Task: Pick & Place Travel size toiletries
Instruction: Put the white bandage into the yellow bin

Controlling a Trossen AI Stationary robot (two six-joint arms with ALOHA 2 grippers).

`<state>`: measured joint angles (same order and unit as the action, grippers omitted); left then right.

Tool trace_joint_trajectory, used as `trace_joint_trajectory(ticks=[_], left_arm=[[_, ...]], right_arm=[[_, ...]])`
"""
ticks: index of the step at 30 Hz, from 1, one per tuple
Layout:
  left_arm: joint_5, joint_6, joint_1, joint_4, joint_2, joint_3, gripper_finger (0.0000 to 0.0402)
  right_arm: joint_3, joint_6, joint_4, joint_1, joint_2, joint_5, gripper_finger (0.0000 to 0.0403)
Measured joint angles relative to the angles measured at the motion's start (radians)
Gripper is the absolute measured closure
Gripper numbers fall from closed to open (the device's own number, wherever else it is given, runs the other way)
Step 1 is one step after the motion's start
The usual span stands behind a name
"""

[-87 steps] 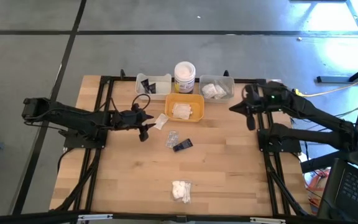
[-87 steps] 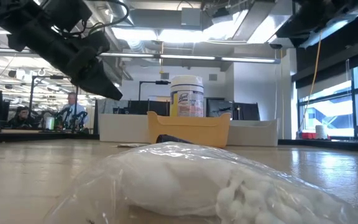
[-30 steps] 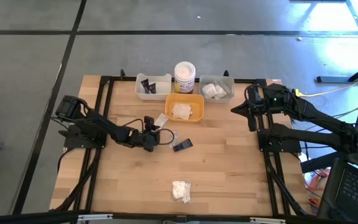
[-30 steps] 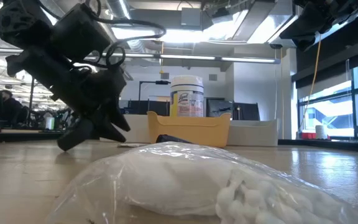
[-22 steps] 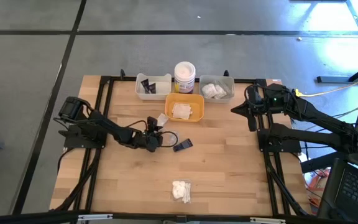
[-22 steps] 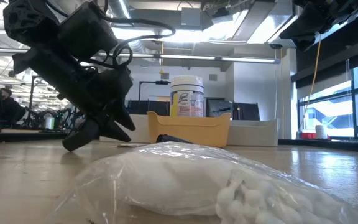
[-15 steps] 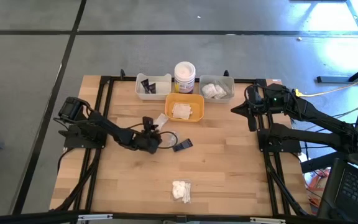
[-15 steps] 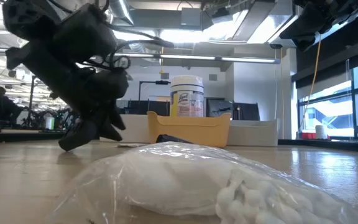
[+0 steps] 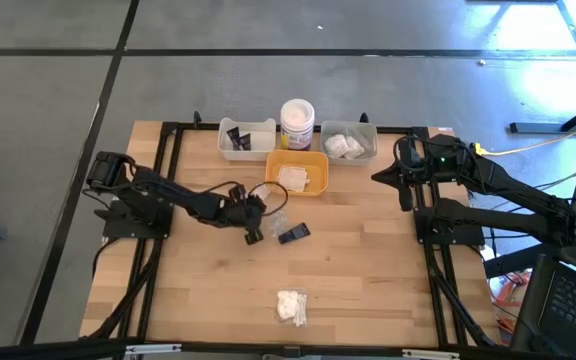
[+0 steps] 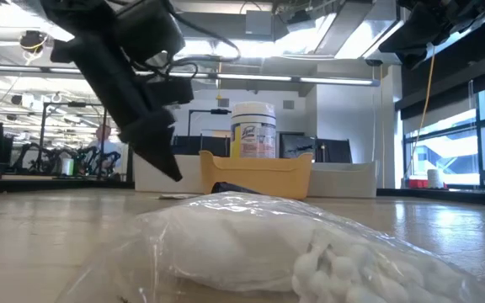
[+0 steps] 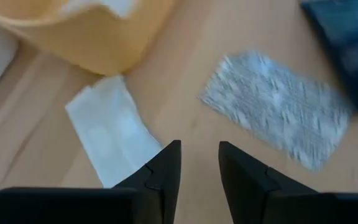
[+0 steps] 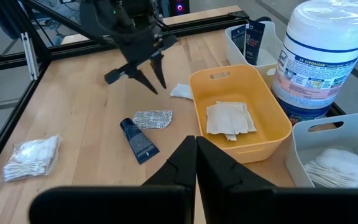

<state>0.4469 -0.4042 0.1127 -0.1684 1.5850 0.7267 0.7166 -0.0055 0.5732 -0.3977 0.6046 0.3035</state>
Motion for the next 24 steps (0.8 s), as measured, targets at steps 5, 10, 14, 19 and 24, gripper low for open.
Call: trace_joint_trajectory(ticks=[5, 10, 14, 19, 24], left_arm=[[0.018, -0.165, -0.069, -0.002, -0.001, 0.001, 0.0288], [-0.091, -0.261, -0.147, -0.009, -0.001, 0.001, 0.0277], [-0.154, -0.286, -0.181, 0.008, -0.001, 0.001, 0.0271], [-0.154, -0.273, -0.183, 0.053, -0.001, 0.001, 0.027], [-0.14, -0.267, -0.183, 0.042, -0.001, 0.001, 0.027]], right_arm=[[0.0, 0.0, -0.001, 0.0, 0.0, 0.0, 0.039], [0.0, 0.0, -0.001, 0.0, 0.0, 0.0, 0.039], [0.0, 0.0, -0.001, 0.0, 0.0, 0.0, 0.039], [0.0, 0.0, -0.001, 0.0, 0.0, 0.0, 0.039], [0.0, 0.0, -0.001, 0.0, 0.0, 0.0, 0.0389]])
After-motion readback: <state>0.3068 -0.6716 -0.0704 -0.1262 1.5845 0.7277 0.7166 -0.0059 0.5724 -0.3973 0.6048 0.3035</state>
